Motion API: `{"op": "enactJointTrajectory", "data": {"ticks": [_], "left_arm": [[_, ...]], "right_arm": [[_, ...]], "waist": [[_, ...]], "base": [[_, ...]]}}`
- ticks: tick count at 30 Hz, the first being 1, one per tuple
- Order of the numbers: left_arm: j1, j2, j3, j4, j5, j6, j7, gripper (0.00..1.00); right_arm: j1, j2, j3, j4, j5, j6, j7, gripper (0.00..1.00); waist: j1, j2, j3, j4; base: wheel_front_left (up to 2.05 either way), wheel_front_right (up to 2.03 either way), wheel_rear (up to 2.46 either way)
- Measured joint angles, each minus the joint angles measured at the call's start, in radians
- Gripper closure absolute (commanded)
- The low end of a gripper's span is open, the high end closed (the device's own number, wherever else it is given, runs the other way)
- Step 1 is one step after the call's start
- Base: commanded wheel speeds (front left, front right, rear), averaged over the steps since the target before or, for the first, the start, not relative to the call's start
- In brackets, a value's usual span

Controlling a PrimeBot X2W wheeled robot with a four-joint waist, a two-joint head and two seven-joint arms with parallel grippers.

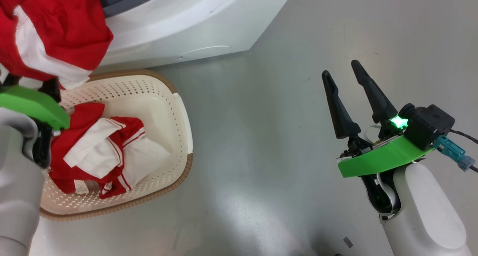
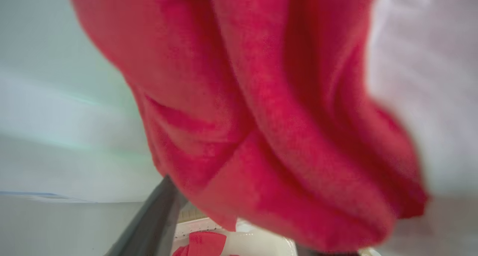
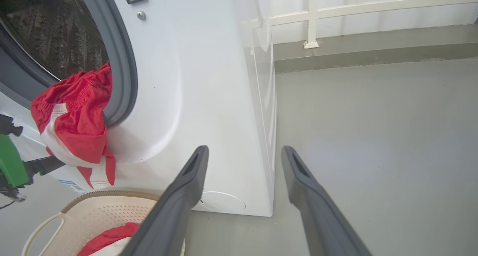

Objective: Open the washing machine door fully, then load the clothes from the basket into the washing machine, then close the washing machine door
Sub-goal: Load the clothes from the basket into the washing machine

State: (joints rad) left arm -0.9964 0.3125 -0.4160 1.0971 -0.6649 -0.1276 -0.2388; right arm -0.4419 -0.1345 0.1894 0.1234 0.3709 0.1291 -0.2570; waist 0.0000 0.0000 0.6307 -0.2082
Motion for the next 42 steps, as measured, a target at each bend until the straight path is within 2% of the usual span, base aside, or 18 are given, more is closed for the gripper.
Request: {"op": "enactJointTrajectory", "data": {"ticks": [7, 8, 10, 11, 18, 27, 35, 42], "left_arm": [[-0.014, -0.005, -0.043, -0.001, -0.014, 0.000, -0.006, 0.00], [-0.015, -0.005, -0.046, -0.001, -0.018, 0.000, -0.010, 0.03], [-0.016, -0.005, -0.055, -0.006, -0.027, 0.000, -0.011, 0.78], [-0.017, -0.005, -0.061, -0.010, -0.029, 0.000, -0.011, 1.00], [-0.011, -0.003, -0.101, -0.049, -0.072, 0.000, -0.011, 1.00], [0.070, 0.011, -0.119, -0.229, -0.066, 0.000, -0.014, 1.00], [0.132, 0.029, -0.061, -0.419, -0.040, 0.000, -0.014, 1.00], [0.124, 0.035, -0.051, -0.441, -0.039, 0.000, -0.013, 1.00]], "right_arm": [[0.000, 0.004, -0.003, 0.000, -0.003, 0.000, 0.000, 0.00], [0.000, 0.004, -0.003, 0.000, -0.003, 0.000, 0.000, 0.00], [0.000, 0.004, -0.003, 0.000, -0.003, 0.000, 0.000, 0.00], [0.000, 0.004, -0.003, 0.000, -0.004, 0.000, 0.000, 0.00], [0.000, 0.003, -0.005, 0.002, -0.009, 0.000, 0.000, 0.00], [0.001, 0.002, -0.009, 0.004, -0.009, 0.000, 0.000, 0.00], [0.006, 0.001, -0.009, 0.010, -0.009, 0.000, 0.000, 0.00], [0.011, 0.000, 0.000, 0.017, -0.005, 0.000, 0.000, 0.00]], "waist": [[-0.0001, 0.0000, 0.000, 0.003], [0.0000, 0.0000, 0.000, 0.005], [0.0000, 0.0000, 0.000, 0.007], [0.0000, 0.0000, -0.001, 0.008], [0.0000, 0.0000, -0.016, 0.017], [0.0000, 0.0000, -0.038, 0.031], [0.0000, 0.0000, -0.060, 0.043], [0.0000, 0.0000, -0.074, 0.036]], "base": [[0.00, 0.00, 0.00], [0.00, 0.00, 0.00], [0.00, 0.00, 0.00], [0.00, 0.00, 0.00], [0.00, 0.00, 0.00], [0.00, 0.00, 0.00], [0.00, 0.00, 0.00], [0.00, 0.00, 0.00]]}}
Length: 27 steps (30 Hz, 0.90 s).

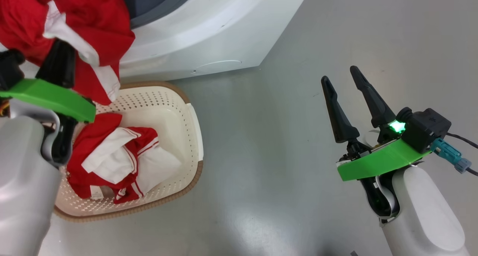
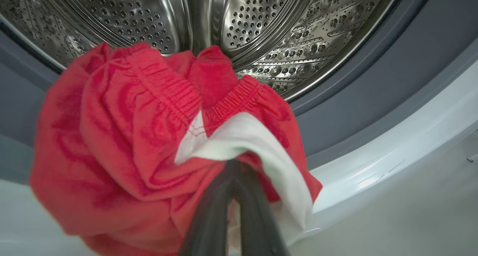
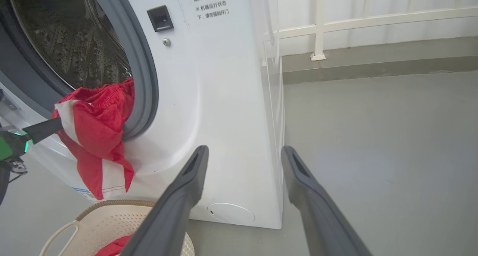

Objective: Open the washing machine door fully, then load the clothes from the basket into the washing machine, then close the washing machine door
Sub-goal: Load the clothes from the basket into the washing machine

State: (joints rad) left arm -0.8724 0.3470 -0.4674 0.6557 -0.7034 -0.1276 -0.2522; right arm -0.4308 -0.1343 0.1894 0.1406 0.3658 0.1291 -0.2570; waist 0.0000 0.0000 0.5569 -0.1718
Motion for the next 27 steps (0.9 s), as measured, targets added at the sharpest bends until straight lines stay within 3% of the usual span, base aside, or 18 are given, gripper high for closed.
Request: {"op": "enactJointTrajectory", "data": {"ticks": [19, 27], "left_arm": [[-0.339, -0.006, -0.030, 0.250, 0.020, 0.000, 0.041, 1.00], [-0.397, -0.037, -0.060, 0.335, 0.025, 0.000, 0.031, 1.00]], "right_arm": [[0.000, 0.010, 0.005, -0.006, 0.007, 0.000, 0.000, 0.00], [0.000, 0.015, -0.006, -0.012, 0.006, 0.000, 0.000, 0.00]], "waist": [[0.0000, 0.0000, 0.039, -0.064], [0.0000, 0.0000, 0.054, -0.062]], "base": [[0.00, 0.00, 0.00], [0.00, 0.00, 0.00]]}}
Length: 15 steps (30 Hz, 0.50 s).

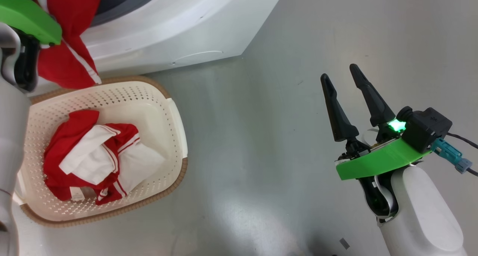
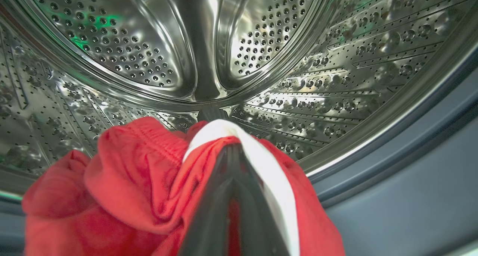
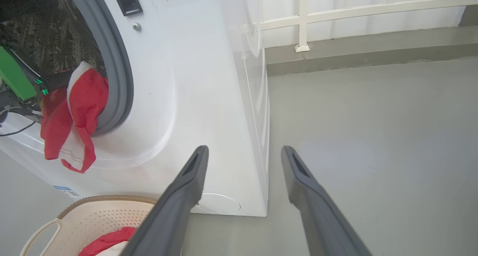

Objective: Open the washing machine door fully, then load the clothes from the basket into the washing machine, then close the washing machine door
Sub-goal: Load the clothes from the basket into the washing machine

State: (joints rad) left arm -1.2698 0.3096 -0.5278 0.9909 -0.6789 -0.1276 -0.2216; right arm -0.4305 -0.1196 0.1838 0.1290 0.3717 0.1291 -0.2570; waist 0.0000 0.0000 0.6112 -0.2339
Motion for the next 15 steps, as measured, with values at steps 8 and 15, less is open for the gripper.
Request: {"op": "enactJointTrajectory", "data": {"ticks": [8, 15], "left_arm": [[-0.005, -0.012, -0.049, 0.012, -0.011, 0.000, -0.019, 1.00], [0.021, -0.011, -0.081, -0.016, -0.032, 0.000, -0.028, 1.00]], "right_arm": [[-0.001, 0.000, -0.002, 0.000, -0.003, 0.000, 0.000, 0.00], [-0.001, -0.002, -0.003, 0.006, -0.004, 0.000, 0.000, 0.00]], "waist": [[0.0000, 0.0000, -0.002, 0.025], [0.0000, 0.0000, -0.014, 0.045]], "base": [[0.00, 0.00, 0.00], [0.00, 0.00, 0.00]]}}
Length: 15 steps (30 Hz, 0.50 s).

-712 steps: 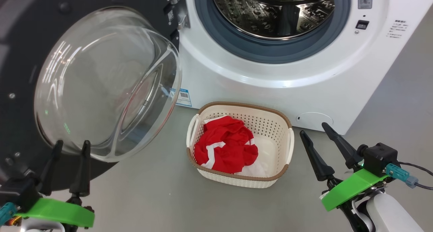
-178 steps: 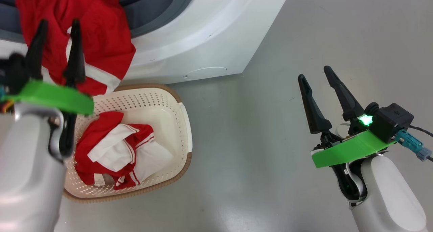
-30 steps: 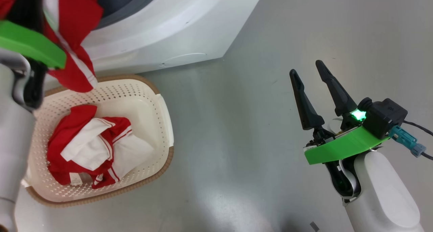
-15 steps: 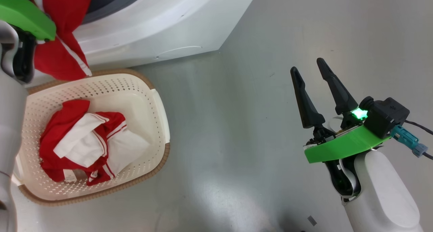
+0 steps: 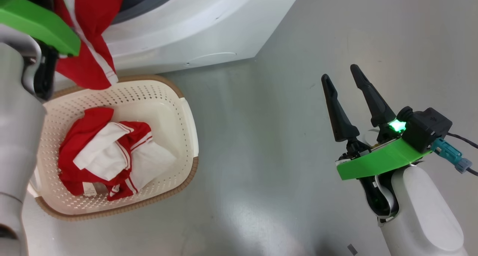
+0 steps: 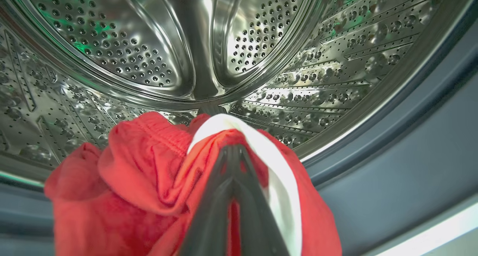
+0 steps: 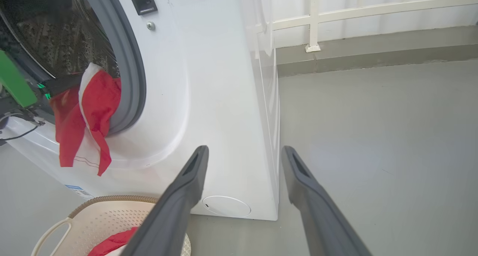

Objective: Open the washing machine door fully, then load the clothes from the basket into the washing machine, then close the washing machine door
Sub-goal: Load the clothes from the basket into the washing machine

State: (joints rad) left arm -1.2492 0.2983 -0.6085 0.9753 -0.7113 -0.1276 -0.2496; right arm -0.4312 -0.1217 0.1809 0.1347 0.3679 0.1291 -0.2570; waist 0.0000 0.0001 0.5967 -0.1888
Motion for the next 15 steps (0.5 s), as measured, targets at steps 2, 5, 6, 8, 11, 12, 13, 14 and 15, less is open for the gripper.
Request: {"op": "enactJointTrajectory", "data": {"ticks": [2, 5, 6, 8, 11, 12, 13, 14, 15], "left_arm": [[0.019, 0.002, -0.004, -0.013, -0.005, 0.000, 0.000, 1.00], [0.060, 0.009, -0.005, -0.052, -0.008, 0.000, -0.003, 1.00], [0.076, 0.012, -0.003, -0.070, -0.008, 0.000, -0.003, 1.00], [0.109, 0.021, 0.008, -0.106, -0.007, 0.000, -0.003, 1.00], [0.162, 0.027, 0.038, -0.162, -0.002, 0.000, -0.003, 0.62], [0.181, 0.028, 0.046, -0.182, 0.002, 0.000, -0.003, 0.08], [0.199, 0.028, 0.056, -0.201, 0.007, 0.001, -0.003, 0.00], [0.217, 0.029, 0.063, -0.220, 0.010, 0.002, -0.003, 0.00], [0.235, 0.029, 0.071, -0.241, 0.017, 0.006, -0.003, 0.00]], "right_arm": [[0.000, -0.001, 0.000, 0.002, 0.000, 0.000, 0.000, 0.00], [0.000, -0.003, -0.001, 0.005, 0.000, 0.000, 0.000, 0.00], [0.000, -0.005, -0.002, 0.005, 0.000, 0.000, 0.000, 0.00], [0.001, -0.006, -0.003, 0.005, 0.000, 0.000, 0.000, 0.00], [0.001, -0.010, -0.006, 0.005, 0.000, 0.000, 0.000, 0.00], [0.001, -0.012, -0.006, 0.006, 0.000, 0.000, 0.000, 0.00], [0.001, -0.013, -0.006, 0.006, 0.001, 0.000, 0.000, 0.00], [0.002, -0.014, -0.006, 0.006, 0.002, 0.000, 0.000, 0.00], [0.002, -0.015, -0.006, 0.006, 0.002, 0.000, 0.000, 0.00]], "waist": [[0.0000, 0.0000, -0.007, 0.003], [0.0000, 0.0000, -0.018, 0.008], [0.0000, 0.0000, -0.020, 0.010], [0.0000, 0.0000, -0.025, 0.015], [0.0000, 0.0000, -0.031, 0.023], [0.0000, 0.0000, -0.033, 0.025], [0.0000, 0.0000, -0.036, 0.028], [0.0000, 0.0000, -0.038, 0.030], [0.0000, 0.0000, -0.040, 0.032]], "base": [[0.00, 0.00, 0.00], [0.00, 0.00, 0.00], [0.00, 0.00, 0.00], [0.00, 0.00, 0.00], [0.00, 0.00, 0.00], [0.00, 0.00, 0.00], [0.00, 0.00, 0.00], [0.00, 0.00, 0.00], [0.00, 0.00, 0.00]]}}
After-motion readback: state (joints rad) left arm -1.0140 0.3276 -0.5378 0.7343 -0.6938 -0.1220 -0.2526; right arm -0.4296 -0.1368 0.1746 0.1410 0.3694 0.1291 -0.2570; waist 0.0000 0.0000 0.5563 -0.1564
